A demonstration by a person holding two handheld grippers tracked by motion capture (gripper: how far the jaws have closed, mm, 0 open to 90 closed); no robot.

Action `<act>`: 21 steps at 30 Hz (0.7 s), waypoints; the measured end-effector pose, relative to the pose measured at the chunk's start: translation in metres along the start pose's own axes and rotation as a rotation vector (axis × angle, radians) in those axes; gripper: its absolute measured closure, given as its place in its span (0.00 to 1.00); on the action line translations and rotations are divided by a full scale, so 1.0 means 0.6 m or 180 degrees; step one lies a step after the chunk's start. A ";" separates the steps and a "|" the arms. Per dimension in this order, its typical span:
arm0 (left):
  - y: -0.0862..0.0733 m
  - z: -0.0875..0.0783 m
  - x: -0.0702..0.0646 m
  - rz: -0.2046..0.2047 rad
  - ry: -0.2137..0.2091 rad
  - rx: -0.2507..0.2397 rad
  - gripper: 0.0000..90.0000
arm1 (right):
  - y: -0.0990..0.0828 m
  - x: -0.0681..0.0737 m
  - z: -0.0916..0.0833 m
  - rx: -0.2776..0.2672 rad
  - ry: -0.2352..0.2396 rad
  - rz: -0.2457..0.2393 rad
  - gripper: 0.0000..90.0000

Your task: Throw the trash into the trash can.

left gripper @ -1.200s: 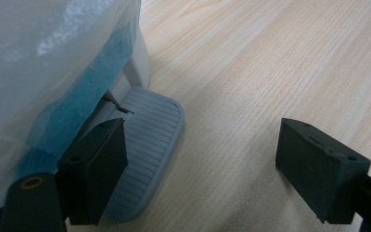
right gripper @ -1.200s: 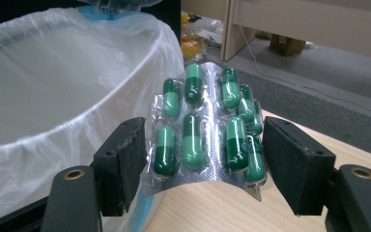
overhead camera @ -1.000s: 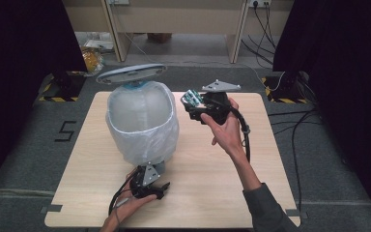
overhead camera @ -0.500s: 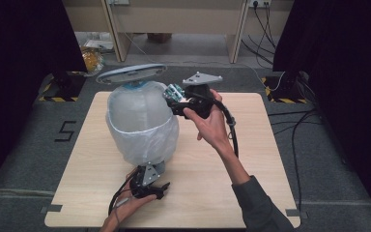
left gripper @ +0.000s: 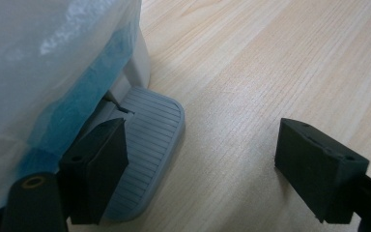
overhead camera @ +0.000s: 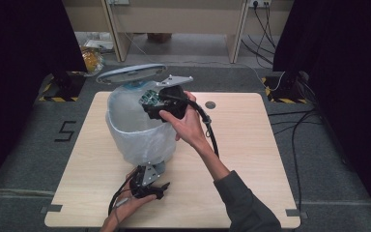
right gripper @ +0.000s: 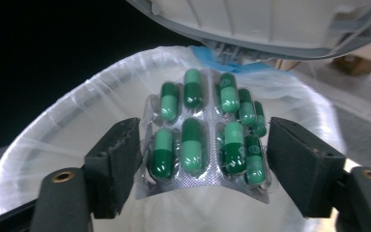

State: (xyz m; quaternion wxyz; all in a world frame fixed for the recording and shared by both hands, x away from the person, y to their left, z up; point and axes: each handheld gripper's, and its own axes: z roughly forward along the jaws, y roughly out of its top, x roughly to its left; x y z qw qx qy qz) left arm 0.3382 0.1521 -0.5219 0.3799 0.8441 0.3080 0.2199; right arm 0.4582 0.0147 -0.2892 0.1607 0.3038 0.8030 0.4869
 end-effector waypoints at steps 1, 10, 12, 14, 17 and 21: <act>0.000 0.000 0.000 -0.0001 -0.0001 0.0001 0.20 | 0.000 0.000 0.000 0.0000 0.0000 0.0000 0.31; 0.000 0.000 0.000 -0.0001 0.0000 -0.0002 0.20 | -0.004 0.001 0.032 0.0006 0.0099 0.0065 0.19; 0.000 0.000 0.000 -0.0002 -0.0001 -0.0001 0.20 | -0.004 0.000 0.030 -0.0009 0.0083 0.0057 0.19; 0.000 0.000 0.000 -0.0001 0.0000 -0.0002 0.20 | -0.004 -0.002 0.027 -0.0028 0.0098 0.0055 0.20; 0.000 0.000 0.000 -0.0001 0.0000 -0.0002 0.20 | -0.009 -0.007 0.012 -0.0066 0.0090 0.0041 0.22; 0.000 0.000 0.000 -0.0002 0.0001 -0.0002 0.20 | -0.018 -0.014 -0.002 -0.0102 0.0033 0.0050 0.23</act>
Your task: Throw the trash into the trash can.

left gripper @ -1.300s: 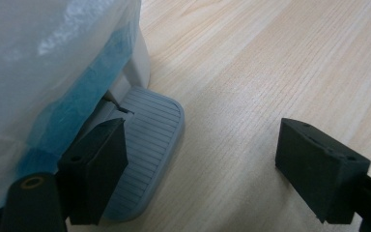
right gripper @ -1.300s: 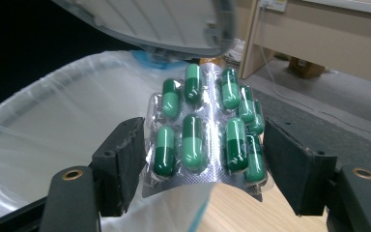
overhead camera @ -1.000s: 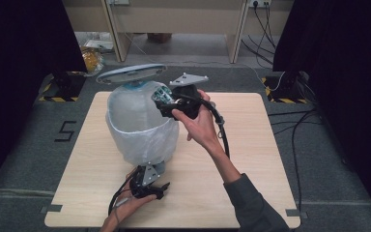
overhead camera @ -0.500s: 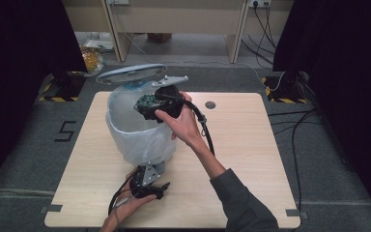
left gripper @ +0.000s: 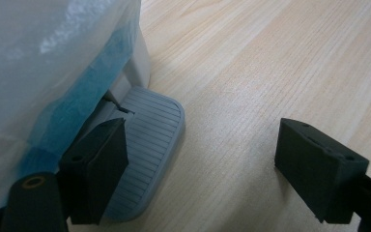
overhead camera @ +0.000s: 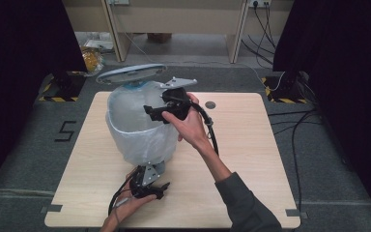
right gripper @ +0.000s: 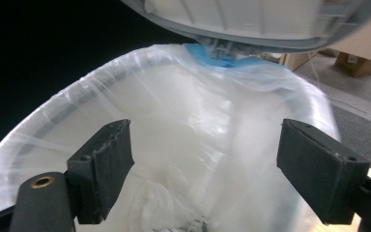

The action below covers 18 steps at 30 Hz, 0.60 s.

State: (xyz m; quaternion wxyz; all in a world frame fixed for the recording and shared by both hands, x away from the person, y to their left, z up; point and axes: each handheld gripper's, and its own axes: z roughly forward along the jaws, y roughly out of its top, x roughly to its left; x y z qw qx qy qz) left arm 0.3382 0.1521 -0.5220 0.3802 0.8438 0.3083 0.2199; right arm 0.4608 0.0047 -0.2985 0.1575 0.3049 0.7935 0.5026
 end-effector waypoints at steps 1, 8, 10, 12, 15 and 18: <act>0.000 0.000 0.000 0.0002 0.0000 0.0001 0.20 | -0.002 -0.003 -0.006 -0.0013 -0.0011 0.0017 0.23; 0.000 0.000 0.000 0.0000 0.0002 0.0001 0.21 | -0.012 -0.026 -0.049 -0.0114 -0.0117 0.0073 0.20; 0.000 0.000 0.000 -0.0001 0.0001 0.0001 0.21 | -0.022 -0.031 -0.065 -0.0174 -0.0164 0.0091 0.17; 0.000 0.000 0.000 0.0004 0.0006 0.0004 0.21 | -0.034 -0.033 -0.077 -0.0189 -0.0182 0.0093 0.18; 0.000 0.000 0.000 0.0004 0.0006 0.0005 0.21 | -0.061 -0.044 -0.104 -0.0224 -0.0232 0.0107 0.18; 0.000 0.000 0.000 0.0005 0.0003 0.0003 0.21 | -0.080 -0.053 -0.121 -0.0233 -0.0279 0.0086 0.18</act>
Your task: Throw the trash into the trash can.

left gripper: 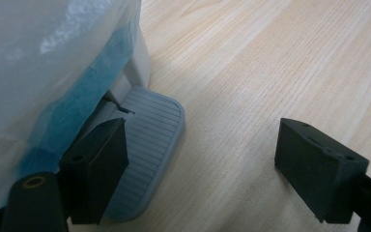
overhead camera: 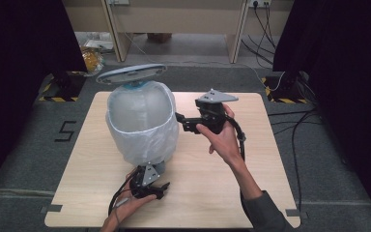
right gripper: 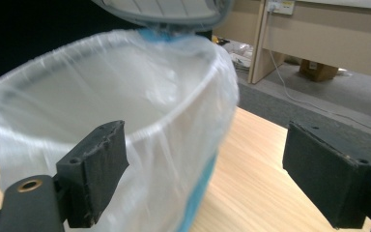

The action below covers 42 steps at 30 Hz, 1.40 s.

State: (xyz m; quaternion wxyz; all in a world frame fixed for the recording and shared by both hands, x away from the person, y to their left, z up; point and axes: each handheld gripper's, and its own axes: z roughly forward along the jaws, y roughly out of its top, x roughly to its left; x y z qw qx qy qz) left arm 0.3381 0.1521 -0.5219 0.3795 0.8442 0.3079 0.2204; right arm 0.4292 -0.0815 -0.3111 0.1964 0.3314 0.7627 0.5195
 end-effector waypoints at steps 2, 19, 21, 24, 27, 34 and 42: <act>0.000 0.000 0.000 -0.0004 0.0007 -0.0010 0.21 | -0.005 -0.003 -0.004 0.0004 -0.0008 -0.0010 0.18; 0.000 0.000 0.000 0.0003 0.0008 -0.0004 0.21 | -0.121 -0.029 -0.045 0.0022 -0.0046 0.0049 0.17; 0.000 0.000 0.000 0.0004 0.0008 -0.0007 0.21 | -0.132 -0.026 -0.053 0.0018 -0.0121 0.0006 0.17; 0.000 0.001 0.000 0.0005 0.0013 -0.0014 0.21 | -0.155 -0.019 -0.064 -0.0001 -0.0141 -0.0029 0.17; 0.000 0.000 0.000 0.0006 0.0010 -0.0008 0.21 | -0.182 -0.017 -0.076 0.0000 -0.0243 -0.0038 0.17; 0.000 0.000 0.000 0.0001 -0.0004 0.0016 0.21 | -0.215 -0.024 -0.079 0.0139 -0.0251 -0.0016 0.17; 0.000 0.000 0.000 0.0001 0.0001 0.0007 0.21 | -0.240 -0.027 -0.080 0.0142 -0.0275 0.0067 0.17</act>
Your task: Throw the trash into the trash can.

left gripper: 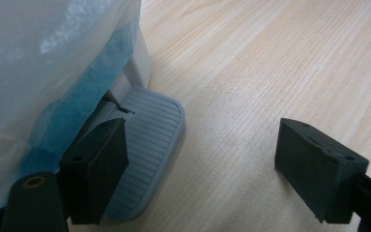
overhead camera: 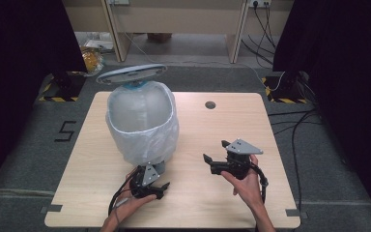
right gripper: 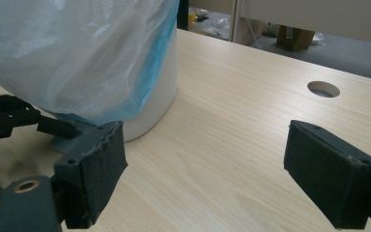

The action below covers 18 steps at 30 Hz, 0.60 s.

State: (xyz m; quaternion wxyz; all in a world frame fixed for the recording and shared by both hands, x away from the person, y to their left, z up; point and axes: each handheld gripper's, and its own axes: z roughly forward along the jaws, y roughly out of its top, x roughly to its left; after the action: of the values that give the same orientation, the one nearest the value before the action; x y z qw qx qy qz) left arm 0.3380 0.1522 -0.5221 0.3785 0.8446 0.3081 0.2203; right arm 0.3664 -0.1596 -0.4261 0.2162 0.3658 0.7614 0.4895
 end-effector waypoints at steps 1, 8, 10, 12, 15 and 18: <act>0.000 0.000 0.000 -0.0003 -0.0004 0.0001 0.21 | -0.003 -0.001 0.000 -0.0015 0.0000 0.0006 0.17; 0.000 0.000 0.000 -0.0004 -0.0001 -0.0006 0.21 | -0.023 -0.004 0.003 0.0110 -0.0102 0.0085 0.17; 0.000 0.000 0.000 -0.0002 -0.0006 0.0002 0.21 | -0.030 -0.007 0.004 0.0139 -0.0099 0.0095 0.17; 0.000 0.000 0.000 -0.0005 0.0001 -0.0008 0.21 | -0.039 -0.010 0.005 0.0201 -0.0136 0.0101 0.17; 0.000 0.000 0.000 -0.0005 0.0001 -0.0008 0.21 | -0.057 -0.012 0.011 0.0347 -0.0213 0.0189 0.17; 0.000 0.000 0.000 -0.0007 -0.0003 -0.0011 0.21 | -0.074 -0.016 0.017 0.0478 -0.0224 0.0219 0.17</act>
State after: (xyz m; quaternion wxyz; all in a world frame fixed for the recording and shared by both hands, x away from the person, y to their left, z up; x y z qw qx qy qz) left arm 0.3381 0.1522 -0.5223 0.3803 0.8437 0.3085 0.2200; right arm 0.3640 -0.1723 -0.4709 0.1979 0.4239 0.7749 0.4251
